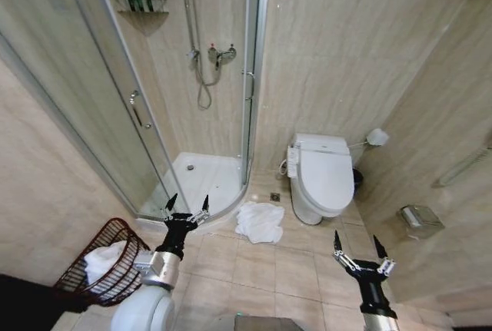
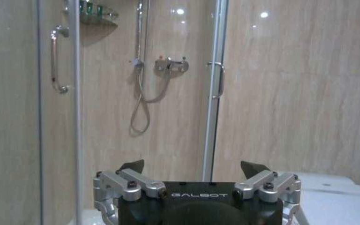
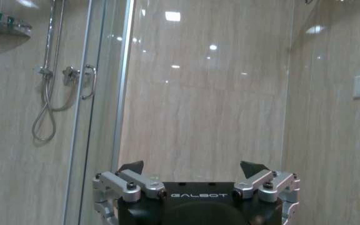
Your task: Discard the used towel into the hamper.
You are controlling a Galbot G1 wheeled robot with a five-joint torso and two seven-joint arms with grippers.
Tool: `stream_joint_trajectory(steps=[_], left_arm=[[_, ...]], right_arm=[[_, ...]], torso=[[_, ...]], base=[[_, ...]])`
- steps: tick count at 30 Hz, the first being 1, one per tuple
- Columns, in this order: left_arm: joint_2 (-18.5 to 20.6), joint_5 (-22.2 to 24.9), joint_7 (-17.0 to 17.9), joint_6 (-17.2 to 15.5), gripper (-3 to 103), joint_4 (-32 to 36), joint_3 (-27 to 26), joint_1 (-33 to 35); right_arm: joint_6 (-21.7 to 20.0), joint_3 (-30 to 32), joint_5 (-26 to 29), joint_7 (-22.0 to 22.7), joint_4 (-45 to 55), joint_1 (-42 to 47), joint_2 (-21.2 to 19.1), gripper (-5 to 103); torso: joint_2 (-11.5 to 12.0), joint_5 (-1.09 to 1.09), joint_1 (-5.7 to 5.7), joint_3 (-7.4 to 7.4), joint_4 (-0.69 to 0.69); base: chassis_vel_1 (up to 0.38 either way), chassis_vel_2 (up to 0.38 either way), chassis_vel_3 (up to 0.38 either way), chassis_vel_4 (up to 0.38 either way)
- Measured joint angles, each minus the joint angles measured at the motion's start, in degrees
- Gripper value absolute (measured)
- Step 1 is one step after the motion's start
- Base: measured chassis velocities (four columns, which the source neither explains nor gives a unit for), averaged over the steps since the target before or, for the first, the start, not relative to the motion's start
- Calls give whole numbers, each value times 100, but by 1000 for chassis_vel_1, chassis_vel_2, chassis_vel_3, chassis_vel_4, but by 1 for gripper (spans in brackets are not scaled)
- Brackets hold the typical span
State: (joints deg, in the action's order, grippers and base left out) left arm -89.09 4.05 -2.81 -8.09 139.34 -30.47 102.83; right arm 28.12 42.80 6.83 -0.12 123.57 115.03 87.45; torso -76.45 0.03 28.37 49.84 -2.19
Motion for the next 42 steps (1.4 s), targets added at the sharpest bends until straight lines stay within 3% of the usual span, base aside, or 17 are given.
stream_joint_trajectory(steps=[6,18,22,42], left_arm=[[4,0,0,0,100,0,-2,0],[4,0,1,0,100,0,-2,0],[3,0,1,0,100,0,-2,0],[3,0,1,0,100,0,-2,0]], right_arm=[[0,-4,0,0,0,0,1,100],[0,-3,0,0,0,0,2,100],[0,-3,0,0,0,0,2,100],[0,-3,0,0,0,0,2,100]], torso=[[92,-6,-44,-47,-1],[483,-3,-221,-260,-1],[727,-4,-332,-395,0],[1317,-4,-600,-715,-1]], base=[[21,12,-17,-20],[17,11,-11,-10],[0,0,0,0],[0,0,0,0]])
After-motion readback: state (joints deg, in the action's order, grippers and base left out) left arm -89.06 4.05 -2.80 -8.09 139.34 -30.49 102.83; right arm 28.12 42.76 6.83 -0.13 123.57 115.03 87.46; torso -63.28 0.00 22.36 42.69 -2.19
